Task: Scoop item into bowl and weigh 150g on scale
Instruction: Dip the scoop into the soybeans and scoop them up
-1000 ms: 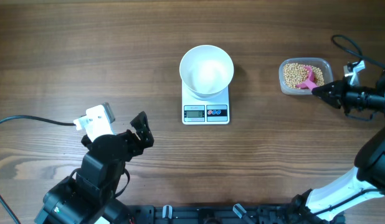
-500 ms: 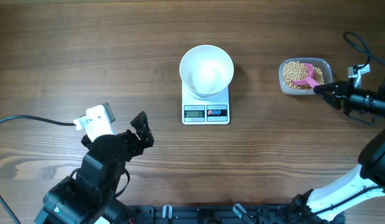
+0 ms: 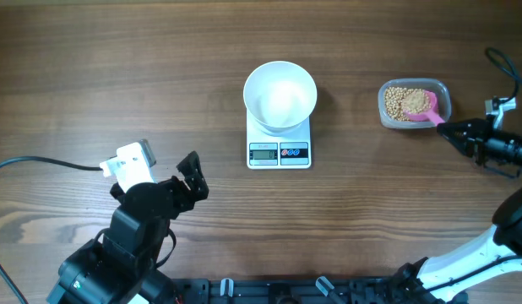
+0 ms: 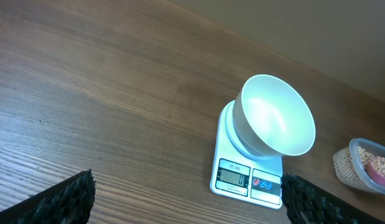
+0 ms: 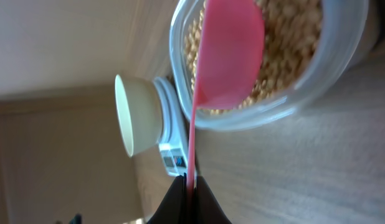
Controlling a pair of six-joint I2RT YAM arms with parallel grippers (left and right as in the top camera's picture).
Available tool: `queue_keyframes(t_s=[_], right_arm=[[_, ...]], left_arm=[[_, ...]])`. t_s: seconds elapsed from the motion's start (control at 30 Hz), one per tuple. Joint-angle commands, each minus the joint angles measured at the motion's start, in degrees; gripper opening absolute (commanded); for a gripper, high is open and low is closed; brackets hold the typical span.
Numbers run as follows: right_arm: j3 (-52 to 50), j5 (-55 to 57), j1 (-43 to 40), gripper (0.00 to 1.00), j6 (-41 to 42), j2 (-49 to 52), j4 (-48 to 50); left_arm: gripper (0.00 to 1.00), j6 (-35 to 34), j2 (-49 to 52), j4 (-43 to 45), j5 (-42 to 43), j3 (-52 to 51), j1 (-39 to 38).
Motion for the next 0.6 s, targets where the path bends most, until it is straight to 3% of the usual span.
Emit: queue_keyframes(t_s=[0.0, 0.57], right_arm=[[-0.2, -3.1, -0.4, 0.04, -6.4, 0.8, -1.4], [-0.2, -11.7, -3.0, 0.04, -8.7, 0.8, -3.1]], left_arm=[[1.00, 0.1, 0.0, 0.0, 0.5, -0.2, 0.3], [1.00, 0.1, 0.0, 0.0, 0.5, -0.2, 0.3]])
